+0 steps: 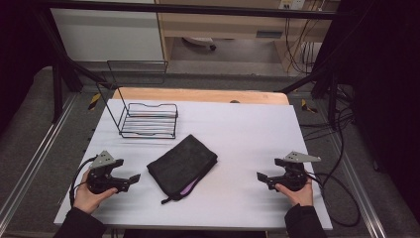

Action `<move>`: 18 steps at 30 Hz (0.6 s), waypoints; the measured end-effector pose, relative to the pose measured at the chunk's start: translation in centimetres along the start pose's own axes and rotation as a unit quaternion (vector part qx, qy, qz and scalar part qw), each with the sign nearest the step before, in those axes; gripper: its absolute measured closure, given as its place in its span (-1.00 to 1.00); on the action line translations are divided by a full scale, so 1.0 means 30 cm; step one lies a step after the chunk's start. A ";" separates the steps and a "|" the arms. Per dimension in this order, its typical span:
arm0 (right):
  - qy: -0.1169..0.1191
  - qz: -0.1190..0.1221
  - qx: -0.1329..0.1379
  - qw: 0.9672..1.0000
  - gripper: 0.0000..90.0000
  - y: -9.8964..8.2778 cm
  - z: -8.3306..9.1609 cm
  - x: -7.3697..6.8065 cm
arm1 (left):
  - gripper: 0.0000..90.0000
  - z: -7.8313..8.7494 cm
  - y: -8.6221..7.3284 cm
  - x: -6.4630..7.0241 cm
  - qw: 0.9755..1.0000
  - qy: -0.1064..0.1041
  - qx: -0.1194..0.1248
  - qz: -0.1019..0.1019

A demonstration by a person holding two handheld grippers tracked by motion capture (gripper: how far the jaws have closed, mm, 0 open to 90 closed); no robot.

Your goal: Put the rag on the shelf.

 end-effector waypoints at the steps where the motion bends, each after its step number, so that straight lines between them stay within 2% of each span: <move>1: 0.001 -0.002 0.001 1.000 -0.98 0.000 0.001 -0.001 | -0.81 -0.001 -0.001 0.001 1.000 0.001 -0.002 -0.002; 8: -0.001 -0.002 -0.001 1.000 -0.98 0.000 0.004 -0.001 | -0.81 -0.008 -0.005 0.007 1.000 0.005 -0.008 -0.006; 18: -0.003 0.001 -0.006 1.000 -0.97 0.004 -0.003 -0.009 | -0.82 -0.014 0.007 0.048 1.000 0.002 -0.016 -0.018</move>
Point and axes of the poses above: each handheld gripper's, and its own axes: z roughly backward along the jaws, y roughly out of its top, x roughly to its right, the point moved 4 cm from there along -z, roughly forward along the jaws, and after that the axes turned 15 degrees about z, right-handed, at the moved point
